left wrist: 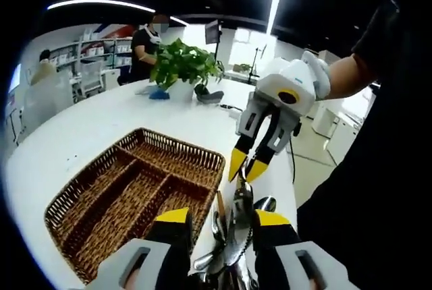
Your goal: Arrange the knives, forks, and spoons in their matching storage slots by inserting each utensil handle-first until every utensil is classified and aligned in the correct compartment
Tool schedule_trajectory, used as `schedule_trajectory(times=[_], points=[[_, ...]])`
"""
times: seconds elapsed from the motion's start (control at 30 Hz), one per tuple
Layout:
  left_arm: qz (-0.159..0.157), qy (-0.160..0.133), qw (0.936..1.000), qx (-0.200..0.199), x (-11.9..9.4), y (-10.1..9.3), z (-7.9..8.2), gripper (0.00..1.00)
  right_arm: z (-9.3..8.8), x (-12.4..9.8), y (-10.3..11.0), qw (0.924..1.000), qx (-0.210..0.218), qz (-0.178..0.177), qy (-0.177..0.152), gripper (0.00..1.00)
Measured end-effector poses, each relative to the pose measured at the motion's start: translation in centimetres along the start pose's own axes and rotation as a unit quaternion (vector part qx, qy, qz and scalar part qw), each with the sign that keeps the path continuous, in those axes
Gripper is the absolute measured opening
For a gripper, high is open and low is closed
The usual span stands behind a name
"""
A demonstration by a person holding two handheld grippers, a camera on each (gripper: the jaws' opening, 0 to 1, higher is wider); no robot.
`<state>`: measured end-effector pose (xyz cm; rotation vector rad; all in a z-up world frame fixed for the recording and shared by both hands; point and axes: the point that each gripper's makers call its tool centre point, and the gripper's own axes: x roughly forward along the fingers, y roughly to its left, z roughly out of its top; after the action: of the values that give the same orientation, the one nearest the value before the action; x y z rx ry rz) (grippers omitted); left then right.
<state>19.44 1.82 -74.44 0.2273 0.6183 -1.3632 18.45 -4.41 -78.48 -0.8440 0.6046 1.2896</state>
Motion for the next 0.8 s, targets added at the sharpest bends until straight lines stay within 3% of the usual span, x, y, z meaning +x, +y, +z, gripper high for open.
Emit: schedule_trajectory(times=[0.13, 0.23, 0.37, 0.47, 0.57, 0.8], points=[[0.008, -0.002, 1.0, 0.004, 0.0, 0.0, 0.2, 0.43, 0.0, -0.2, -0.1, 0.9999, -0.009, -0.002, 0.006, 0.03], [0.037, -0.022, 0.999, 0.009, -0.5, 1.0, 1.1, 0.57, 0.1, -0.4, 0.2, 0.9998, -0.018, 0.001, 0.013, 0.03], [0.048, -0.026, 0.9983, 0.019, -1.0, 1.3, 1.3, 0.77, 0.2, -0.5, 0.3, 0.9997, -0.017, 0.001, 0.015, 0.03], [0.057, -0.029, 0.9978, 0.014, -1.3, 1.6, 1.3, 0.84, 0.4, -0.8, 0.3, 0.9998, -0.015, 0.001, 0.013, 0.03], [0.085, -0.042, 0.9953, 0.019, -2.0, 2.5, 2.0, 0.95, 0.5, -1.1, 0.5, 0.9998, -0.017, 0.001, 0.014, 0.03], [0.096, -0.063, 0.9932, 0.015, -3.6, 2.8, 3.2, 1.0, 0.3, -1.4, 0.3, 0.9998, -0.006, 0.0, 0.021, 0.03]])
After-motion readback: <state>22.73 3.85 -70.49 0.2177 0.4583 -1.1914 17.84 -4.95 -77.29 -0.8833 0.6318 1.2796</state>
